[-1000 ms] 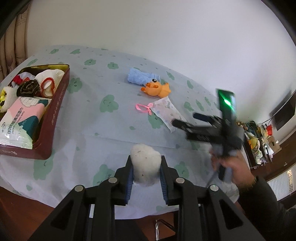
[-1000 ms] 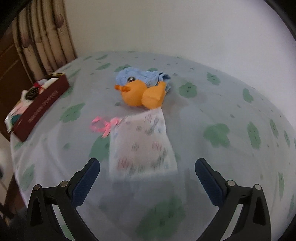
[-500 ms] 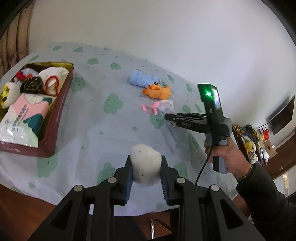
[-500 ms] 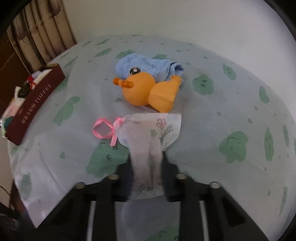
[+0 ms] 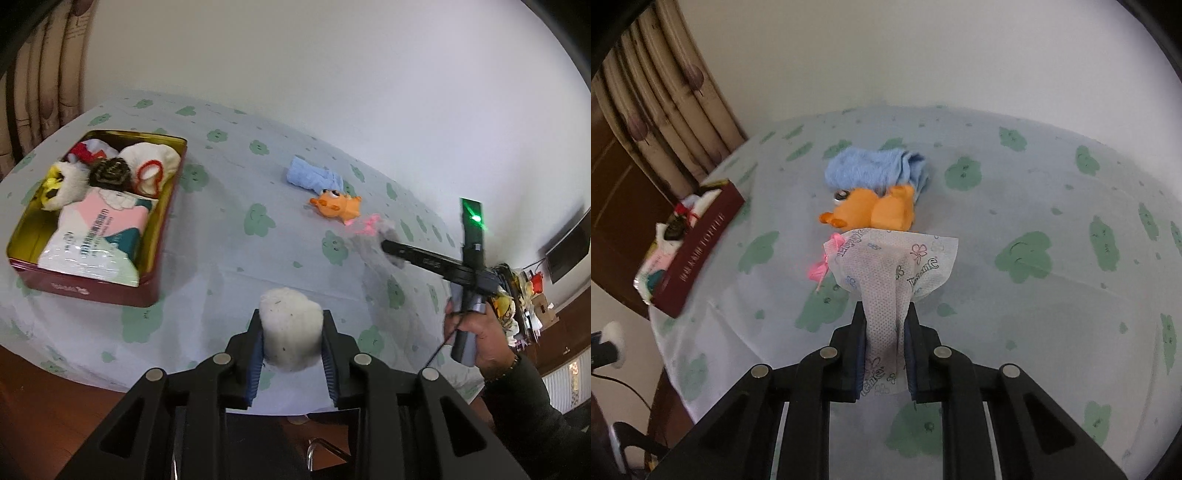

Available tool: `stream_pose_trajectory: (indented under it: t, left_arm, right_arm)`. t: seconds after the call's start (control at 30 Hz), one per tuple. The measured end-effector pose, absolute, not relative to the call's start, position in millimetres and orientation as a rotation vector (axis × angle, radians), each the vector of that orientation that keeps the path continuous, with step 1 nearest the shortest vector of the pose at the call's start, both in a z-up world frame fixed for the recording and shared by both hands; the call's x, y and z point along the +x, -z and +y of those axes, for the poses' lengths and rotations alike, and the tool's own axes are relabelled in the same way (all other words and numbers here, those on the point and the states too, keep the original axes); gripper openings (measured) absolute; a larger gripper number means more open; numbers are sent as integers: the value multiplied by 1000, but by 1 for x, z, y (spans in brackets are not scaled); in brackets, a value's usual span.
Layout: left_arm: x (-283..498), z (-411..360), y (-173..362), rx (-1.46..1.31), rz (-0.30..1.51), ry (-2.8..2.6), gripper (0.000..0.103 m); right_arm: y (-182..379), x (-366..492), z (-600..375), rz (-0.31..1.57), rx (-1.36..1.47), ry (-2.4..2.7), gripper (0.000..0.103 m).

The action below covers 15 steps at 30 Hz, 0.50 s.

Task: Organize soft objects
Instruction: 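Carry the ball into the tin and open the left tool while the right tool lifts the wipe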

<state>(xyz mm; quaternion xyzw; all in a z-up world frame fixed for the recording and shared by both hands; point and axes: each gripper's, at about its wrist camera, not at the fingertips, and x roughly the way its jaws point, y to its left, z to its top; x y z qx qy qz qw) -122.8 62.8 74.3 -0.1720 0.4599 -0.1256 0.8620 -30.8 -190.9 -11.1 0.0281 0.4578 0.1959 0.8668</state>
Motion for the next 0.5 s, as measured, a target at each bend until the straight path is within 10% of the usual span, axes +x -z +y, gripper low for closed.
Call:
stream_pose_trajectory:
  t: [0.5]
  left_arm:
    - [-130, 156, -103, -309, 866, 36, 28]
  right_arm:
    - [14, -96, -141, 895, 128, -537, 16]
